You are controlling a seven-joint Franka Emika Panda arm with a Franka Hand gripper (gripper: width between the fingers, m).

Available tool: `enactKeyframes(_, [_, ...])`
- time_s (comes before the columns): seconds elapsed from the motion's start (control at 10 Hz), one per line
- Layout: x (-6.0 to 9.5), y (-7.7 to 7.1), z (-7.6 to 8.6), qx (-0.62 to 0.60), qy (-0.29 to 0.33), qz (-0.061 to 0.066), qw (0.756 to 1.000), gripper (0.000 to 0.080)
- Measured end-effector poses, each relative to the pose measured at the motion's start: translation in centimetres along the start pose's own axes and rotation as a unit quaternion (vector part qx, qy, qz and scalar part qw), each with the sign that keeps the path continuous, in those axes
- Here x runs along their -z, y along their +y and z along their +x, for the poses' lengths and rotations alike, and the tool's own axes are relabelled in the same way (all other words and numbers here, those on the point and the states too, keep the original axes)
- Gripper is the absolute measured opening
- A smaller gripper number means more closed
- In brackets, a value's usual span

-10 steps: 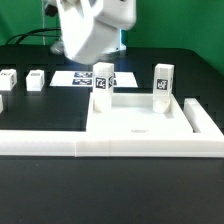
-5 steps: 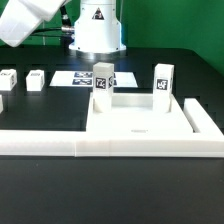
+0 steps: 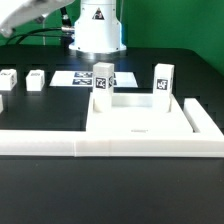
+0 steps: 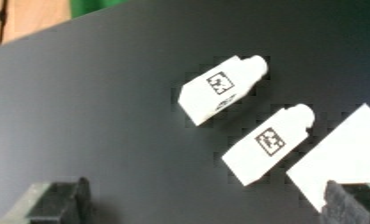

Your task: Assemble square table

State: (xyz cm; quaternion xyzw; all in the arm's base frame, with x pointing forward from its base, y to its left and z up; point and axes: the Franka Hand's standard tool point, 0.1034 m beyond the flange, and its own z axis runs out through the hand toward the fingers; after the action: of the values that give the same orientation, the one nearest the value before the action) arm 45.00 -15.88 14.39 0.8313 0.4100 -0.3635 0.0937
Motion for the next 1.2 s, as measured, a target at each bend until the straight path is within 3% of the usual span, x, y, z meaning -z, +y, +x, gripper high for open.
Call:
enactKeyframes(0.1, [-1.8, -0.6, -1.4, -0.076, 0.01, 0.033, 0.996, 0.0649])
enactKeyframes(0.2, [-2.8, -1.0, -1.4, -0.112, -0.004, 0.066, 0.992, 0.0649])
enactKeyframes(0.3, [-3.2, -1.8, -0.7, -0.185, -0.014, 0.127, 0.974, 0.0649])
enactKeyframes(0.4, [-3.5, -1.3, 0.3, -0.263, -0.009, 0.18, 0.948, 0.0649])
enactKeyframes(0.5, [-3.3, -0.8, 0.5, -0.293, -0.01, 0.168, 0.941, 0.0649])
enactKeyframes(0.9, [-3.1, -1.3, 1.1, -0.32, -0.016, 0.168, 0.932, 0.0649])
enactKeyframes(1.0, [-3.3, -1.6, 1.4, -0.321, -0.017, 0.178, 0.93, 0.0649])
enactKeyframes(1.2, [-4.4, -3.1, 3.0, -0.317, -0.031, 0.245, 0.916, 0.0649])
